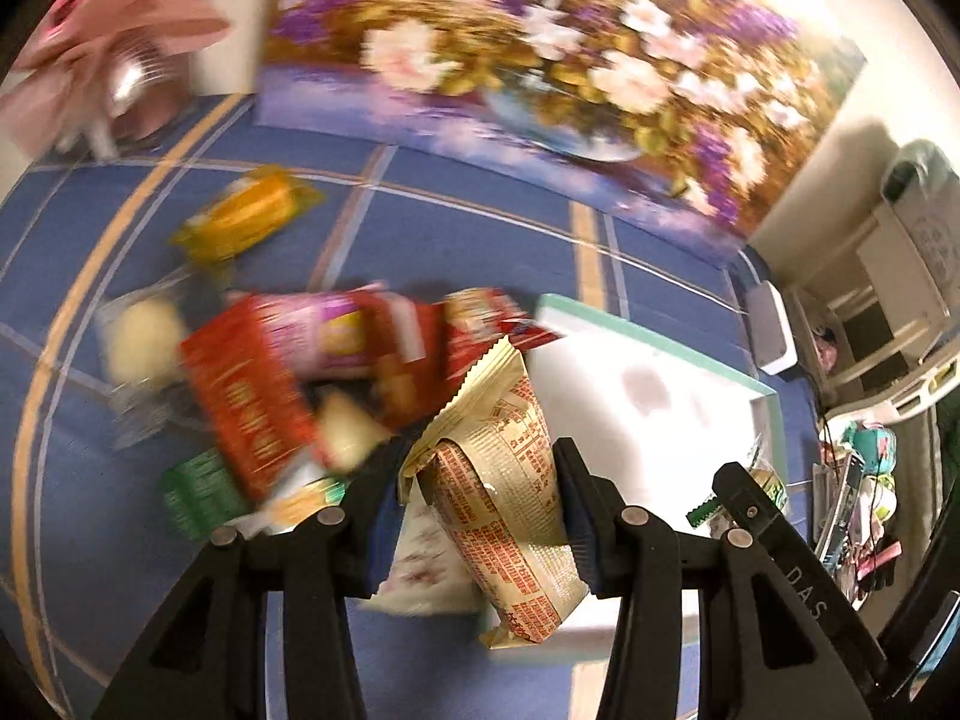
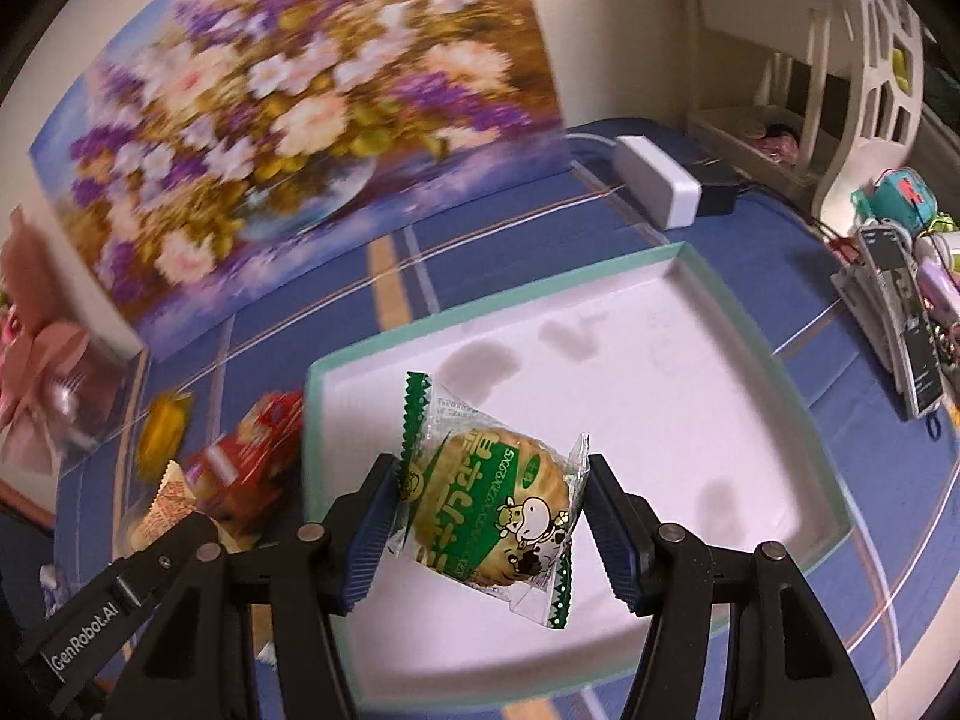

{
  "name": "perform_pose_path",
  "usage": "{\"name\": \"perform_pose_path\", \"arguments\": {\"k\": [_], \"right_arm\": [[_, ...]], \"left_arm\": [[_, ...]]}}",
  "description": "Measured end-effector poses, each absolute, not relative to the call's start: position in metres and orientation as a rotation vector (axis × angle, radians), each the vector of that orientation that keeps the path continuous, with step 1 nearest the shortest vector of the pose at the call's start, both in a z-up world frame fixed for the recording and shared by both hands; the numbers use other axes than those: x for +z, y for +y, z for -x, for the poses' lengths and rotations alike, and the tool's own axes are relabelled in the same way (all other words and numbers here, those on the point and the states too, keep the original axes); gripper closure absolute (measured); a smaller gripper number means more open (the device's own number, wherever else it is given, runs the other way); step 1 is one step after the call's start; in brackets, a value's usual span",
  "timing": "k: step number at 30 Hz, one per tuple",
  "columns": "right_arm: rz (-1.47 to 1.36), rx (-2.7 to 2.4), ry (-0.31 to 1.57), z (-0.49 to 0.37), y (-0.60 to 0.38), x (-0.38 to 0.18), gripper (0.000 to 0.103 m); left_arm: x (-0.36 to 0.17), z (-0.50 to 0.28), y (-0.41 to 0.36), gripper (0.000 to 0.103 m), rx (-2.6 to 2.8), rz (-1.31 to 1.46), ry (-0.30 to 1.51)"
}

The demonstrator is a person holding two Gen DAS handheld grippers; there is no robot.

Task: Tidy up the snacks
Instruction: 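Carry both snacks over the white tray and open both grippers, then withdraw both grippers from the tray back toward the snack pile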

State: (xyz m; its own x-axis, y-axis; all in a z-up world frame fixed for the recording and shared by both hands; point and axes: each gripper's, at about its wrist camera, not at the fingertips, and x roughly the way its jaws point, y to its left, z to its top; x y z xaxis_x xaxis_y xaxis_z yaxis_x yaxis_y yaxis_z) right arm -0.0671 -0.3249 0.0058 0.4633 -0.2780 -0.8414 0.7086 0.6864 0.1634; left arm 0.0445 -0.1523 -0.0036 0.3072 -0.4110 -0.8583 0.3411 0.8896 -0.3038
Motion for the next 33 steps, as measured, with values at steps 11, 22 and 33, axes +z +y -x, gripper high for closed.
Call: {"name": "perform_pose_path", "arguments": {"k": [11,22,33], "right_arm": [[-0.602,-0.761,0.889,0.064,-0.396,-0.01,0.039],[-0.604,-0.819,0.899,0.063,-0.424,-0.025,0.038],[-0.585,-0.817,0.915,0.064,-0.424,-0.025,0.032]], "left_arm": [[-0.012,-0.055,-0.23,0.054,-0.626,0.002,1.115],[-0.044,-0.062,-0.264,0.054,-0.66,-0.018,1.129],[-0.022,-0.063,-0.257,0.022,-0.615,-0.046,1.1]]}}
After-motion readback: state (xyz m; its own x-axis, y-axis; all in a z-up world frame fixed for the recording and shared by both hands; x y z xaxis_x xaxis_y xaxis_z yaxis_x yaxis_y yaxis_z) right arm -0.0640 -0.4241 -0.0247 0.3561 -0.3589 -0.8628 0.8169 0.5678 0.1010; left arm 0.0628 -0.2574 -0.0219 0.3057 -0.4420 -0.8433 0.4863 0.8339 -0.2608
